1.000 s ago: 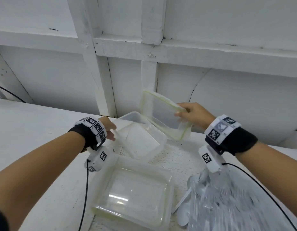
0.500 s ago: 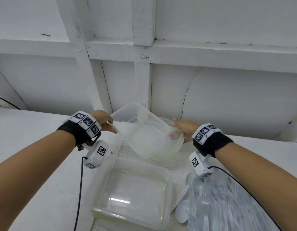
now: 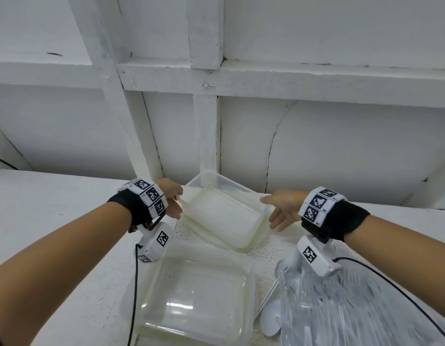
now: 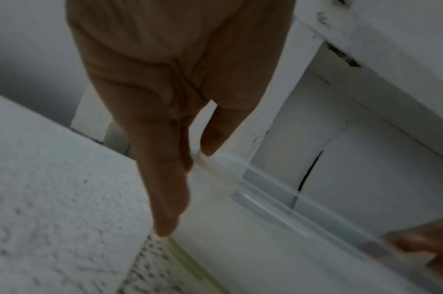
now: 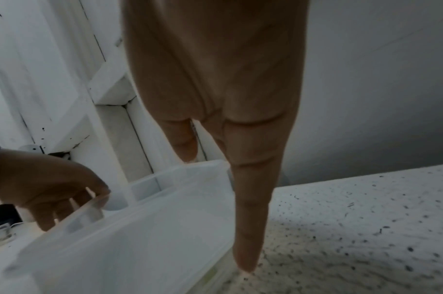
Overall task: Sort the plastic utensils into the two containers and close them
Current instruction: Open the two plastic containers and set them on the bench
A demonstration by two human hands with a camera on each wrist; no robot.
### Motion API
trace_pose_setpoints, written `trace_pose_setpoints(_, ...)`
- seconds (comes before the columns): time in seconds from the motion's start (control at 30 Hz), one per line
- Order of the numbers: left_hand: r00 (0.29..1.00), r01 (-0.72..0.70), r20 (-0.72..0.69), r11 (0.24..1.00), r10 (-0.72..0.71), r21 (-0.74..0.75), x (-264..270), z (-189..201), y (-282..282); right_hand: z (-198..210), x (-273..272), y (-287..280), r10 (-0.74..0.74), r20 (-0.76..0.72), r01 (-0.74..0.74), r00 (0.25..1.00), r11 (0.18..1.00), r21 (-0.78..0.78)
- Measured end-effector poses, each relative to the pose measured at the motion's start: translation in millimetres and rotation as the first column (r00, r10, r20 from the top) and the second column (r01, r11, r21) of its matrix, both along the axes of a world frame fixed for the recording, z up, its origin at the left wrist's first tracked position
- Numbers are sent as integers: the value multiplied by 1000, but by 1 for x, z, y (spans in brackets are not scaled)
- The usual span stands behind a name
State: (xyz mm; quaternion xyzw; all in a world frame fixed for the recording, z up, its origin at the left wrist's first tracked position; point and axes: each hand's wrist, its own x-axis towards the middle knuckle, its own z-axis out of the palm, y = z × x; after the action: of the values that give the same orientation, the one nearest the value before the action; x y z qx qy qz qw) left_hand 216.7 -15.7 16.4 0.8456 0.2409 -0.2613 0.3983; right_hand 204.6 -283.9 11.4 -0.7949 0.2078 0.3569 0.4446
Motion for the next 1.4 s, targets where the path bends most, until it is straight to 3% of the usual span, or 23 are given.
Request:
trace_pose_setpoints(0.13,999,33,-1,998,-33,54,2,-5,6,-2,-3,5,46,-26,-46,999,999,-19)
trace_pose_setpoints(0.23,999,40,18,999,-41,5,-1,-8,10,-4,-3,11,81,-33,-83,996,996,-41)
trace_pose_setpoints(0.33,998,60,9,998,-60,-15,-3,-12,18,-5,1,14,72,14,-71,997,995,-77)
trace_pose_setpoints(0.47,996,86,-35,996,-87,-20,-5,-12,26,-3,3,12,188,126,-174,974,978,-118)
trace_pose_setpoints(0.63,980,158,-111,984,-166,-76,-9,-7,32,2,-5,12,165,52,-164,985,986,-22)
trace_pose_setpoints(0.83,985,170,37,985,-168,-34,2,-7,30,-3,-6,12,81,87,-80,993,997,-6)
trace_pose_setpoints(1.13,986,168,30,971,-165,-170,18,-14,30,-8,-5,-1,-97,78,86,992,988,130)
trace_pose_setpoints(1.4,982,187,22,945,-188,-267,20,-15,36,-7,-3,-2,-14,91,4,996,993,115)
